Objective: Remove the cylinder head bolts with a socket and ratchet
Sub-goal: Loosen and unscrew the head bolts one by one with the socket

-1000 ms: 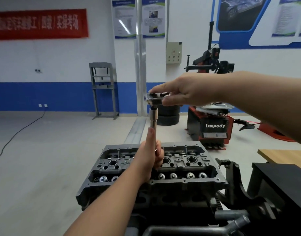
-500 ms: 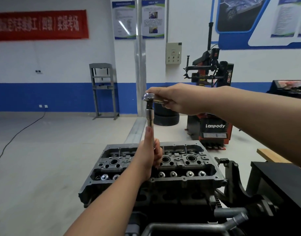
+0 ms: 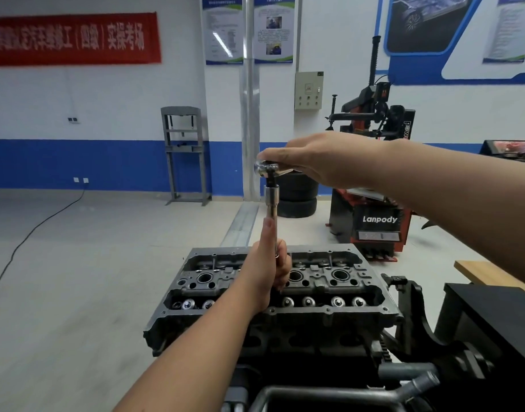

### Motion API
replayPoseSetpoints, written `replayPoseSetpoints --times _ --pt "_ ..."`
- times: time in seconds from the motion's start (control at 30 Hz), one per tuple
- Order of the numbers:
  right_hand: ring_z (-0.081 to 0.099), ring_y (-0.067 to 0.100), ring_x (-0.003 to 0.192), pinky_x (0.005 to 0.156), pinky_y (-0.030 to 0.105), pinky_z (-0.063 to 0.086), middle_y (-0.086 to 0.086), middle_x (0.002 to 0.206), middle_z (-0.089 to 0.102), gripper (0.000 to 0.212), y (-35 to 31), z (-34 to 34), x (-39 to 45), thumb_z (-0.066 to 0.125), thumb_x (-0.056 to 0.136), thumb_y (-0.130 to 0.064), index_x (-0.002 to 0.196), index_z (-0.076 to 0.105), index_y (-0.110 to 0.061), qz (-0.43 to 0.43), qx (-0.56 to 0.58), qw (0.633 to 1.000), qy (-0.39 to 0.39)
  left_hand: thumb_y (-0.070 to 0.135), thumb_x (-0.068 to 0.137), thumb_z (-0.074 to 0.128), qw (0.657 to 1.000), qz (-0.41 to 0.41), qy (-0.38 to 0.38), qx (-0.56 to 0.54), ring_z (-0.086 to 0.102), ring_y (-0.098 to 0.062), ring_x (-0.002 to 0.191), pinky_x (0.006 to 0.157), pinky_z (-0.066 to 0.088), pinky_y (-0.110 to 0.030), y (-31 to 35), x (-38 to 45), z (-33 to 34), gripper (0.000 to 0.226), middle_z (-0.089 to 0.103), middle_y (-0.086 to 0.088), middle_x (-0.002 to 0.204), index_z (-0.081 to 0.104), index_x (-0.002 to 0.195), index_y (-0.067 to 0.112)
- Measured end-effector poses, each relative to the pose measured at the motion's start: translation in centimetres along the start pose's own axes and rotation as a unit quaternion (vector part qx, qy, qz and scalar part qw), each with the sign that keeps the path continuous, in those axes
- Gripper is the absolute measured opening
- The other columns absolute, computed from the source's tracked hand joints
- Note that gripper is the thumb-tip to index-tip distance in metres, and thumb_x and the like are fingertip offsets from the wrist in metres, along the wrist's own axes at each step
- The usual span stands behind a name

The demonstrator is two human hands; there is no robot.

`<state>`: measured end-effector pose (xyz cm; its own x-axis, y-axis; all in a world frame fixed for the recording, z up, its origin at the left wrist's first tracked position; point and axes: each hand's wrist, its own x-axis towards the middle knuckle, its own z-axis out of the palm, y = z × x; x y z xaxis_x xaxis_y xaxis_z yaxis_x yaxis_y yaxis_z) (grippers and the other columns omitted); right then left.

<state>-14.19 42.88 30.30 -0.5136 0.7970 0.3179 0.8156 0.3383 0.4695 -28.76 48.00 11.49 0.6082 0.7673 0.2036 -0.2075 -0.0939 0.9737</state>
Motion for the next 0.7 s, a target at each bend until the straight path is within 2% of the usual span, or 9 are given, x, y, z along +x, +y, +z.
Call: replayPoseSetpoints --times 0.17,0.27,0.37,0.47,0.5,0.6,0.7 --pt "0.047 0.015 0.077 0.066 0.021 0.033 -0.006 0.097 0.043 0.079 0.0 -0.1 0.0 0.051 0.099 0.001 0.159 0.015 -0.036 -0.006 -0.019 1.000 -0.003 0.108 0.050 0.042 1.000 -0.002 -0.001 0.002 0.024 -0.012 0.044 0.044 0.026 -0.025 0.0 0.0 0.0 0.085 0.032 0.004 0.049 0.039 0.054 0.023" --pt "0.039 0.005 0.069 0.060 0.013 0.025 -0.008 0.095 0.042 0.073 -0.4 -0.4 0.1 0.048 0.101 -0.004 0.159 0.016 -0.037 0.023 -0.005 1.000 -0.018 0.108 0.052 0.040 1.000 -0.002 0.007 0.010 0.023 -0.013 0.045 0.045 0.025 -0.026 0.0 0.0 0.0 0.084 0.032 0.004 0.049 0.039 0.053 0.024" --pt "0.041 0.002 0.073 0.062 0.016 0.030 -0.008 0.096 0.044 0.073 -1.0 -0.8 -0.2 0.043 0.104 -0.007 0.158 0.009 -0.041 0.063 0.021 0.997 -0.044 0.108 0.052 0.039 1.000 0.003 0.021 0.011 0.024 -0.013 0.045 0.045 0.025 -0.027 -0.1 0.1 0.1 0.084 0.033 0.004 0.050 0.039 0.053 0.024" --pt "0.049 0.012 0.082 0.072 0.029 0.040 -0.005 0.097 0.050 0.071 -1.9 -1.6 -0.6 0.039 0.105 -0.011 0.157 0.006 -0.046 0.093 0.049 0.992 -0.072 0.110 0.050 0.038 0.999 0.002 0.031 0.027 0.025 -0.013 0.046 0.045 0.025 -0.027 0.0 0.1 0.3 0.083 0.033 0.004 0.050 0.038 0.051 0.027" --pt "0.050 0.014 0.081 0.070 0.030 0.040 -0.004 0.093 0.050 0.069 -2.2 -2.0 -0.7 0.038 0.105 -0.013 0.157 0.007 -0.048 0.103 0.052 0.990 -0.081 0.110 0.049 0.037 0.999 0.004 0.032 0.034 0.025 -0.013 0.046 0.045 0.025 -0.027 0.0 0.1 0.4 0.083 0.033 0.004 0.050 0.038 0.051 0.027" --pt "0.046 0.008 0.070 0.057 0.024 0.029 -0.010 0.079 0.043 0.067 -3.0 -3.2 -0.6 0.039 0.105 -0.014 0.157 0.012 -0.045 0.129 0.045 0.985 -0.102 0.110 0.050 0.036 0.998 0.007 0.036 0.045 0.025 -0.013 0.045 0.045 0.026 -0.027 0.0 0.0 0.5 0.082 0.033 0.004 0.050 0.038 0.050 0.028" --pt "0.042 0.005 0.070 0.057 0.021 0.027 -0.014 0.080 0.038 0.067 -3.6 -3.7 -0.3 0.041 0.104 -0.014 0.159 0.013 -0.038 0.151 0.023 0.980 -0.126 0.111 0.049 0.035 0.998 0.006 0.041 0.050 0.026 -0.014 0.046 0.046 0.026 -0.028 0.0 0.0 0.5 0.083 0.034 0.004 0.050 0.039 0.049 0.028"
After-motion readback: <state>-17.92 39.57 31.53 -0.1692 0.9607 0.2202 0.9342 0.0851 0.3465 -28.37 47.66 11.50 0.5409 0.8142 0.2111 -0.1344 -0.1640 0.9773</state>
